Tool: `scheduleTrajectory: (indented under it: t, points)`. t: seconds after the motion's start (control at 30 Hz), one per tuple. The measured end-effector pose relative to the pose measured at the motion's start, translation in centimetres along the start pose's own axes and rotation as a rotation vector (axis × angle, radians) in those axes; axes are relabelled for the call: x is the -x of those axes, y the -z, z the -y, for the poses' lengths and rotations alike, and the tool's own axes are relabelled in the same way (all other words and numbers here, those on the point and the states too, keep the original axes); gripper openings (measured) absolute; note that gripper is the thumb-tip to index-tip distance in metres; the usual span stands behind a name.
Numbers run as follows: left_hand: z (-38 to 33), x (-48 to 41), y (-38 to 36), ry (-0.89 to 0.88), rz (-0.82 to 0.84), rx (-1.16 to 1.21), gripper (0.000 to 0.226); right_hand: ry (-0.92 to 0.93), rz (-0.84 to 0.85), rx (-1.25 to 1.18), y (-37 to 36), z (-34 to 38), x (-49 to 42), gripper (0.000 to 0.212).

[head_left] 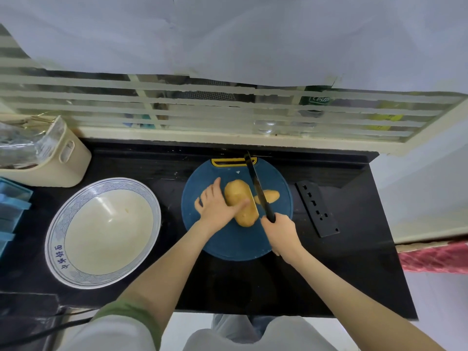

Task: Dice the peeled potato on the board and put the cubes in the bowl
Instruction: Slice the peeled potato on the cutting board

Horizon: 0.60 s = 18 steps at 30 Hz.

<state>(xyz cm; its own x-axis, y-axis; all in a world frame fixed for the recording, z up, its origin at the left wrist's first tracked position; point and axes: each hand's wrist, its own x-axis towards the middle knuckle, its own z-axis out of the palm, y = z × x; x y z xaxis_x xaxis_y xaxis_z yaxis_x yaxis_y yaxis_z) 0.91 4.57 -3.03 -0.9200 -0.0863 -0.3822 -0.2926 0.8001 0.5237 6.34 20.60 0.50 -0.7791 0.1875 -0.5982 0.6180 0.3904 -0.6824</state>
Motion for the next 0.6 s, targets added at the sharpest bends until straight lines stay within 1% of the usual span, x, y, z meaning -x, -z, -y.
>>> scheduleTrajectory:
  t: [0.03,0.07,0.1,0.13,0.17,0.2,0.23,0.27,0.3,0.33,0.43,0.47,0.53,0.6]
  points:
    - [0.0,0.1,0.3,0.083,-0.039,0.018,0.089,-0.007,-0.004,0.002,0.0,-0.1,0.0,0.028]
    - [0.1,0.1,0.5,0.152,-0.026,0.010,0.076,-0.016,-0.010,0.002,0.0,-0.2,-0.1,0.028]
    - [0.3,0.0,0.6,0.208,0.046,0.024,0.072,-0.026,-0.014,-0.002,0.0,-0.2,-0.1,0.027]
    - [0.3,-0.1,0.7,0.258,0.153,0.090,0.077,-0.034,-0.019,-0.008,0.0,-0.3,-0.2,0.026]
    - [0.1,-0.2,0.7,0.296,0.255,0.191,0.088,-0.040,-0.022,-0.012,0.1,-0.4,-0.2,0.027]
    - [-0.1,-0.3,0.4,0.319,0.317,0.289,0.101,-0.042,-0.028,-0.010,0.1,-0.4,-0.2,0.028]
    - [-0.2,-0.6,0.0,0.336,0.341,0.349,0.112,-0.044,-0.035,-0.007,0.1,-0.5,-0.2,0.029]
    - [-0.4,-0.9,-0.4,0.353,0.339,0.368,0.120,-0.045,-0.041,-0.004,0.2,-0.5,-0.2,0.029]
    - [-0.9,-1.0,-0.4,0.367,0.334,0.362,0.122,-0.044,-0.043,0.000,0.3,-0.5,-0.2,0.028]
    - [-1.6,-0.8,-0.2,0.368,0.327,0.328,0.117,-0.044,-0.044,0.007,0.4,-0.5,-0.2,0.026]
    - [-3.0,-0.6,0.0,0.328,0.290,0.136,0.083,-0.047,-0.039,0.032,0.7,-0.5,-0.3,0.019]
    - [-3.6,-0.5,0.1,0.328,0.275,0.103,0.078,-0.045,-0.036,0.030,0.8,-0.5,-0.3,0.018]
    - [-4.2,-0.7,-0.1,0.335,0.255,0.092,0.076,-0.050,-0.040,0.014,0.9,-0.4,-0.3,0.018]
    - [-4.4,-0.7,-0.3,0.339,0.246,0.133,0.072,-0.061,-0.050,-0.003,1.0,-0.4,-0.2,0.018]
